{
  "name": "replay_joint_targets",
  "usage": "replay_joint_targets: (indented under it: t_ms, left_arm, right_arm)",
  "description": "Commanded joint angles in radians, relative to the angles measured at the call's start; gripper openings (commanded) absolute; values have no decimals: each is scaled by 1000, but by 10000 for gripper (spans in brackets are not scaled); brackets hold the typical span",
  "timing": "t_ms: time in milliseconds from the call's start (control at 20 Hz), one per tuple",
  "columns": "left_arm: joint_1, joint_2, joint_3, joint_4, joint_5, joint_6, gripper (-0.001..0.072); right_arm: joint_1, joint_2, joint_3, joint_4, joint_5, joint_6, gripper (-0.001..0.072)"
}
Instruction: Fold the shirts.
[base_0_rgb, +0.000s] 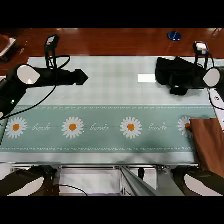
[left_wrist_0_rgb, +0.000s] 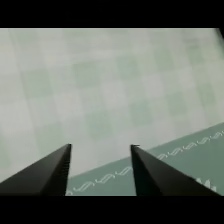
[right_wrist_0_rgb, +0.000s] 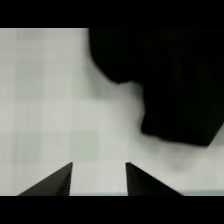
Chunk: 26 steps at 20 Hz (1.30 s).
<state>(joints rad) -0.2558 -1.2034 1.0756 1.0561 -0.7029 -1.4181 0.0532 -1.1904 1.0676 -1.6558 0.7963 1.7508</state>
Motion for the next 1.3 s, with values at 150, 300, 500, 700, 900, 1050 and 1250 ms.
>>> replay_joint_targets:
  t_ms: [150,300,500,700,900,1050,1250]
  left_arm:
    - [8,-39,0,37,233,3,508]
    - [8,-49,0,48,243,5,508]
    - [8,-70,-1,64,239,4,508]
    - [8,-100,0,63,208,3,508]
    - [28,-102,13,68,59,60,506]
    - [126,-65,121,74,-229,62,506]
    - [257,77,125,74,-523,51,506]
  right_arm:
    - [-158,-277,166,-233,-314,347,404]
    - [-212,-481,333,-113,-225,251,404]
    - [-240,-684,523,-75,-71,209,404]
    - [-264,-776,616,3,89,169,316]
    - [-290,-754,634,291,174,-111,24]
    - [-280,-638,694,426,168,-231,23]
    - [-209,-396,804,454,106,-307,23]
